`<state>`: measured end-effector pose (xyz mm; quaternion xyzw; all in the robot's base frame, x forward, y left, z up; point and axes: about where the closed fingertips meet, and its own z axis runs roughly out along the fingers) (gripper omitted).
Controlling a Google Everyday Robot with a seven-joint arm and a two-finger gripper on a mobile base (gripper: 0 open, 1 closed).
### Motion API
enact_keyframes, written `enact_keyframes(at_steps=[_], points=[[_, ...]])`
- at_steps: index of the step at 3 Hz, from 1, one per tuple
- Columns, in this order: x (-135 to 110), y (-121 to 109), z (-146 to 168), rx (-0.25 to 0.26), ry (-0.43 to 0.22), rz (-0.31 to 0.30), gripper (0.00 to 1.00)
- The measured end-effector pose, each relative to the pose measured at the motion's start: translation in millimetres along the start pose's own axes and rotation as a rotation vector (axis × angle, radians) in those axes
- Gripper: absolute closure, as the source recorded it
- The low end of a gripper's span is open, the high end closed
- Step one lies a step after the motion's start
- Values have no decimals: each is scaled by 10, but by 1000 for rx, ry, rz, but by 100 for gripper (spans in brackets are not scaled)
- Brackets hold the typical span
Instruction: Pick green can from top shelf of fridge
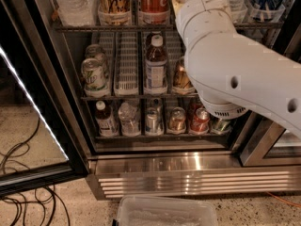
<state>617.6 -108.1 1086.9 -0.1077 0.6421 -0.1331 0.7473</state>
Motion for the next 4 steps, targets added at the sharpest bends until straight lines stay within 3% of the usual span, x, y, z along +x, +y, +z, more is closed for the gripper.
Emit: enact_keyframes(at_steps=[2,4], points=[[133,81,60,-24,32,9,37],[222,35,139,-1,41,-4,46]])
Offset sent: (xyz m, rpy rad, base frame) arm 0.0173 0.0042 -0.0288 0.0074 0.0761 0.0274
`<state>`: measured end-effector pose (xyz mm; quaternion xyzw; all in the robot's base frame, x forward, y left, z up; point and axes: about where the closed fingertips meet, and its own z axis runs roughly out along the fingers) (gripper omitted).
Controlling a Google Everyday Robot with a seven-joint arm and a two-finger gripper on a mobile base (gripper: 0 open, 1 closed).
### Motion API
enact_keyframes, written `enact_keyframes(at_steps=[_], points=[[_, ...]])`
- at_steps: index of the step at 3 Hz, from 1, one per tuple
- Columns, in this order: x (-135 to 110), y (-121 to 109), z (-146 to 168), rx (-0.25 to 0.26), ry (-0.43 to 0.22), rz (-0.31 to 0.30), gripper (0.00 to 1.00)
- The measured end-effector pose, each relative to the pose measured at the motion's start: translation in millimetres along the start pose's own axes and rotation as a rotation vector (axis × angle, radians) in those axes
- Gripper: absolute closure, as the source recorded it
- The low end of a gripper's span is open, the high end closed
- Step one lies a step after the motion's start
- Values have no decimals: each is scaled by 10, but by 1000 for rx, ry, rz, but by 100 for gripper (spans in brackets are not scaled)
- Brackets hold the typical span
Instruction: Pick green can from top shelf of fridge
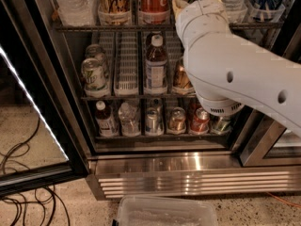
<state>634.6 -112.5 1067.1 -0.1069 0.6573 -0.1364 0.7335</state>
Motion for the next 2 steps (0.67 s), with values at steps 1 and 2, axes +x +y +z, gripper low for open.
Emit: enact_keyframes(at_steps=[1,2], points=[[22,-80,53,26,-5,-14,48],[26,-97,73,28,-6,-14,48]])
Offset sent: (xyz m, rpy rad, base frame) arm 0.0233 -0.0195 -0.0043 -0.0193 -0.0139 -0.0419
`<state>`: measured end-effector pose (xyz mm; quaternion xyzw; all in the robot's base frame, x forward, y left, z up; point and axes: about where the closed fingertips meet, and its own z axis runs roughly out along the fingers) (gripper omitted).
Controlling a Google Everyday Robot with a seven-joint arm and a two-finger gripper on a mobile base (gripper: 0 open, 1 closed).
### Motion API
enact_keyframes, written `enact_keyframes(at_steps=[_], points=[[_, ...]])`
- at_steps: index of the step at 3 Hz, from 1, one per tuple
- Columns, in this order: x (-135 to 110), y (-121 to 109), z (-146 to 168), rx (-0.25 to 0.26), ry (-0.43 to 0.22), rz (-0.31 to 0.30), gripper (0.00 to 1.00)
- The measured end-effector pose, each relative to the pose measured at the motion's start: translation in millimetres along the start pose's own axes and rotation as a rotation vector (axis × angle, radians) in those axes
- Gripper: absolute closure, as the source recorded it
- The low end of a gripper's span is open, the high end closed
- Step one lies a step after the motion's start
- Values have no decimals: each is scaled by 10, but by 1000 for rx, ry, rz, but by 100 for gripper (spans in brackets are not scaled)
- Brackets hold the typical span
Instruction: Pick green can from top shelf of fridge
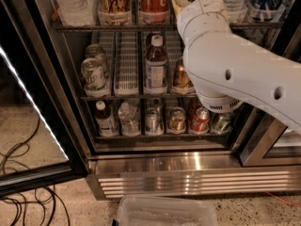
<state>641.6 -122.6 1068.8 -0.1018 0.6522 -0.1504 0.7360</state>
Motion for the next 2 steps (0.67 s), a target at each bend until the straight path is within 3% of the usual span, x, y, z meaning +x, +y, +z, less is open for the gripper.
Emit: enact_keyframes(at_steps=[2], points=[[-121,36,74,-22,-38,38,48]])
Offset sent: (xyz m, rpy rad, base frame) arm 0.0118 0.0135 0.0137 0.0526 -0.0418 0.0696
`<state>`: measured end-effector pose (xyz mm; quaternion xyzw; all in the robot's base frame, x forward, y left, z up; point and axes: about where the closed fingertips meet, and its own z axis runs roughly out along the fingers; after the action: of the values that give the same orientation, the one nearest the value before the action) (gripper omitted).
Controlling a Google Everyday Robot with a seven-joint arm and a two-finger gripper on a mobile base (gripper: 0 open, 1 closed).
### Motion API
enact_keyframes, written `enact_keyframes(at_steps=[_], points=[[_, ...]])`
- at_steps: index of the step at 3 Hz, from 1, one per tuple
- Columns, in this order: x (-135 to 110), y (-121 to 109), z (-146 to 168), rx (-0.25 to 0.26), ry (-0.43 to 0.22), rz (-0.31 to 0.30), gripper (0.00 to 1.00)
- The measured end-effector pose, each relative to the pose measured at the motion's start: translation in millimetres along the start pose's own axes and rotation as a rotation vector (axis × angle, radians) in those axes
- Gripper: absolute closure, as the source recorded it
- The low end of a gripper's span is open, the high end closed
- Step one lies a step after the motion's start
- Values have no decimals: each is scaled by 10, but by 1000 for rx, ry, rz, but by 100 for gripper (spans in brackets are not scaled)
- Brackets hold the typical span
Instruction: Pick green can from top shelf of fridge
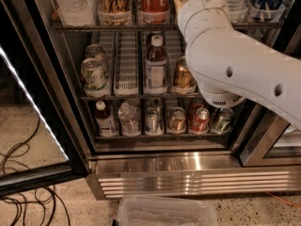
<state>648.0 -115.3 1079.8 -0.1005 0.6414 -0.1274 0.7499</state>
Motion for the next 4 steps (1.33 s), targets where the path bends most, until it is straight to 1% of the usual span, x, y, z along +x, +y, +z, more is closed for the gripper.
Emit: enact_keyframes(at_steps=[1,3,4], points=[[-110,103,39,-40,-30,36,45],[-81,106,27,-38,-22,40,41],[46,34,25,-22,10,39,34]])
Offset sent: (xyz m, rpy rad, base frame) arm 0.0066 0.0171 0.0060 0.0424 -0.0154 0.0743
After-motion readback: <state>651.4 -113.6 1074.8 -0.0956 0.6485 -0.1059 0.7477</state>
